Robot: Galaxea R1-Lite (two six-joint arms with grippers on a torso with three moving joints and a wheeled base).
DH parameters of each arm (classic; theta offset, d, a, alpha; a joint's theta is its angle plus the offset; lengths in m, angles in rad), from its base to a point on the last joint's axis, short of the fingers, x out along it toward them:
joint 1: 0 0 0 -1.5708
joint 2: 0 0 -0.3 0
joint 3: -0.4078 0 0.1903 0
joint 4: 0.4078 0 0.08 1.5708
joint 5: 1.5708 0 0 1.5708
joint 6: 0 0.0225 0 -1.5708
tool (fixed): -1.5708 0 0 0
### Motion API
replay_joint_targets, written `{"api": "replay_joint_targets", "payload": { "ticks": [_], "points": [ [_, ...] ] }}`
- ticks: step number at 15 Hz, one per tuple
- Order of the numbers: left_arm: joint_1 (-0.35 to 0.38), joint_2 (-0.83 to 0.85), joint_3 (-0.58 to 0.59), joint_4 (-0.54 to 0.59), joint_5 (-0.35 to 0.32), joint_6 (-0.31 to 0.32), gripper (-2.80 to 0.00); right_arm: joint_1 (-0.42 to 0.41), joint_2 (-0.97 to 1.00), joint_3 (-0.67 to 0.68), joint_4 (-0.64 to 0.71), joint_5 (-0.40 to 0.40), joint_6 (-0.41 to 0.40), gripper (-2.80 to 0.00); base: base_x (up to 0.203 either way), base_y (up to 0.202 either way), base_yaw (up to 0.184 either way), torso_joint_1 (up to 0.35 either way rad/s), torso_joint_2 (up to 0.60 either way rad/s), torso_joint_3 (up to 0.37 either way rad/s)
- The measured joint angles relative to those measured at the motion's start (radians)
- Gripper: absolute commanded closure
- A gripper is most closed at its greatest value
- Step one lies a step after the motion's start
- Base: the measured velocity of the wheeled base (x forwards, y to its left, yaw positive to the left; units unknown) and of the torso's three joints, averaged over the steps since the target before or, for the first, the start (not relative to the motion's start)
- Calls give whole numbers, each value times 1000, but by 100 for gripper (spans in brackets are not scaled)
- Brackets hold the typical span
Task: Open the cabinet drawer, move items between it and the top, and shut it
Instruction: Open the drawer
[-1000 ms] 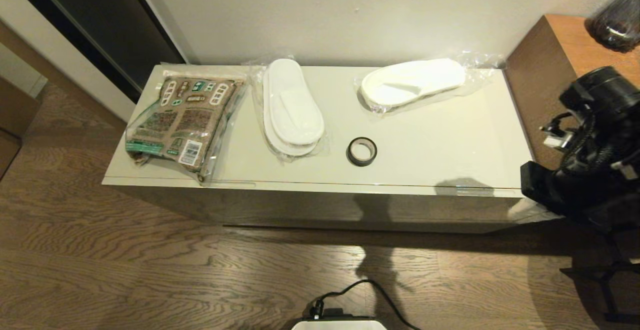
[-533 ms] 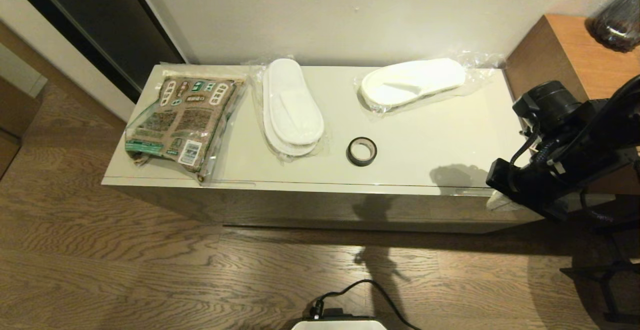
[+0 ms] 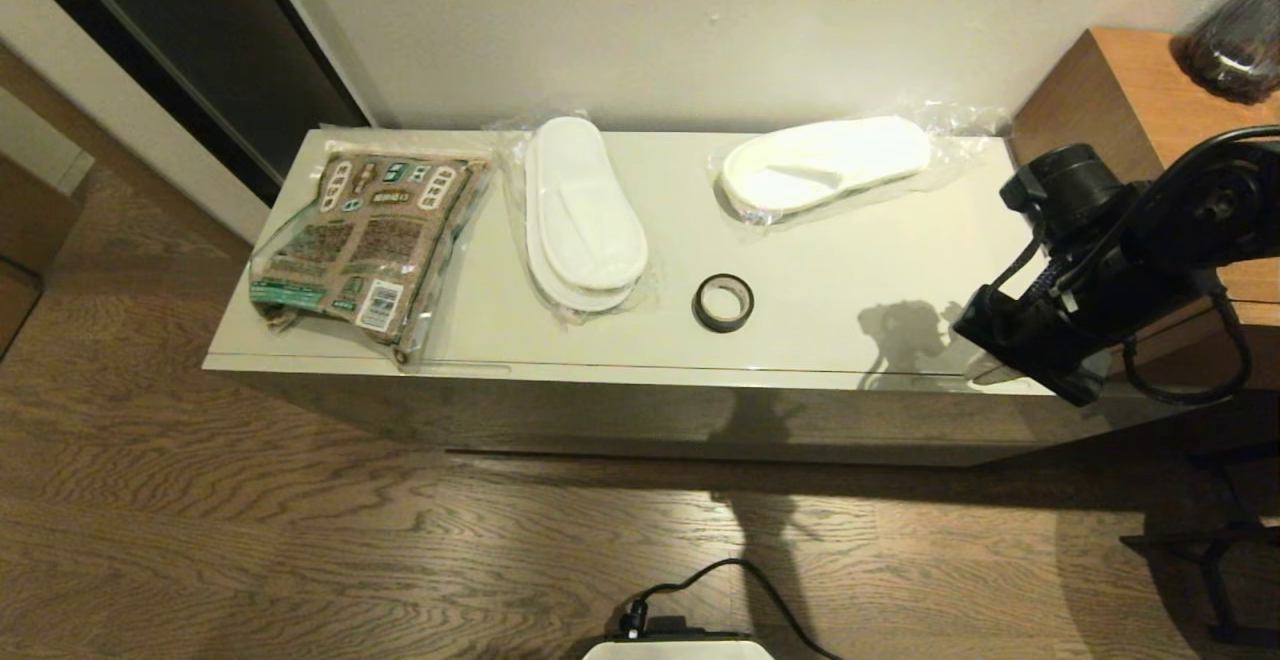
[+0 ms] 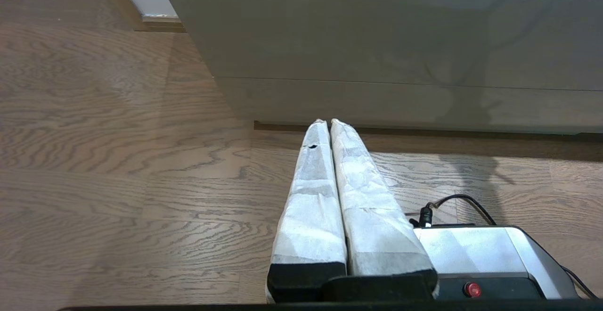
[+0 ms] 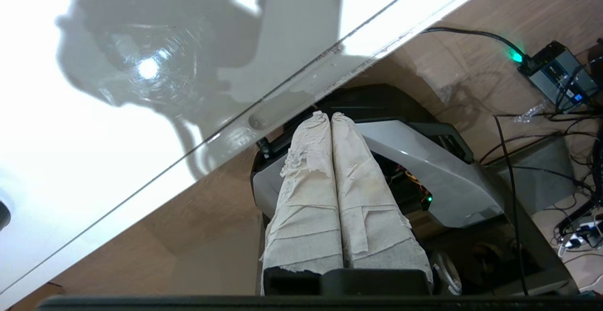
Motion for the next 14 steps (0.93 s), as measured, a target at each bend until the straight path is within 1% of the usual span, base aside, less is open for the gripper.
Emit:
{"api": "replay_joint_targets", "payload": {
  "ticks": [14],
  "points": [
    [0,0,0,0,0,0,0,-2,109,-7,-70,-4,8,0,0,0,0,0,0,0]
  ]
}}
